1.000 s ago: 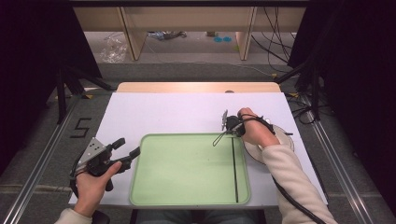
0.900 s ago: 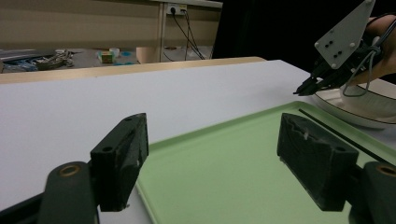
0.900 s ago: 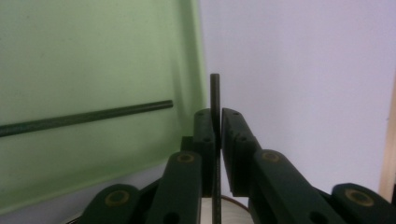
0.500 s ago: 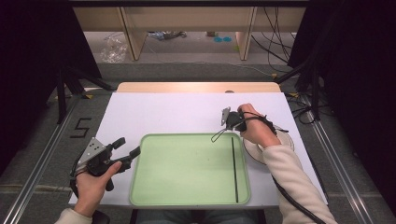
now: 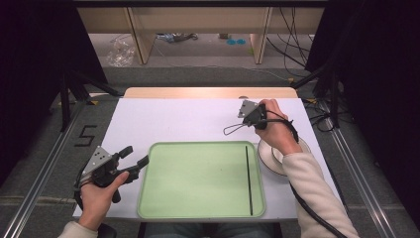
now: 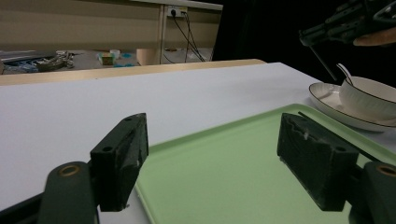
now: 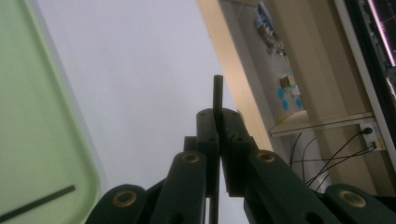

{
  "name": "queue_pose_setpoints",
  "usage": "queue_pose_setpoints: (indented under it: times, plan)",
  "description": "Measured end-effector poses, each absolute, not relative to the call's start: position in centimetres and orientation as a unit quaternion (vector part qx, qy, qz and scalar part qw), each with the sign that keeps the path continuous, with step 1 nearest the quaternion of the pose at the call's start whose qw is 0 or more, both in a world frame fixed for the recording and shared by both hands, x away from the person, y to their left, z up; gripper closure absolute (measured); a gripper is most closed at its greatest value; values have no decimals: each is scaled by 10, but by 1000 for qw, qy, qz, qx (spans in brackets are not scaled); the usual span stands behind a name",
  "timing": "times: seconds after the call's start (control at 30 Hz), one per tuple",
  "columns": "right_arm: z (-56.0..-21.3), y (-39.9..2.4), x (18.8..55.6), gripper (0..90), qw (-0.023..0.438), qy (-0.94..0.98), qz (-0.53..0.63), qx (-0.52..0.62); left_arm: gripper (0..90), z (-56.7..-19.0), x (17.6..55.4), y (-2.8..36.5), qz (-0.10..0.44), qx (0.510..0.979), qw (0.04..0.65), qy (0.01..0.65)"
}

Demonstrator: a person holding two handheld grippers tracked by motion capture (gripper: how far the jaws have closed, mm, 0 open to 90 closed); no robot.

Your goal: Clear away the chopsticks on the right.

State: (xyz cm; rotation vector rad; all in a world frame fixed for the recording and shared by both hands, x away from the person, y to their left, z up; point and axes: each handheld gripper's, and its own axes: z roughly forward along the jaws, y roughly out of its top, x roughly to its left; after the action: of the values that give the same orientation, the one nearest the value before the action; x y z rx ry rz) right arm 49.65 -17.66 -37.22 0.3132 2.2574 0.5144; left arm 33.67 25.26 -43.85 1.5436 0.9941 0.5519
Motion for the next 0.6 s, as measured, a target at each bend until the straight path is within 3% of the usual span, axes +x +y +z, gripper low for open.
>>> queue_pose_setpoints:
  times: [0.3,0.6]
  plan:
    - [-349,-188,490,884,403,847,293,184,248,-439,337,253,236,659,575,425]
    - [-333,-201,487,884,373,804,387,254,248,-439,337,253,237,659,574,424]
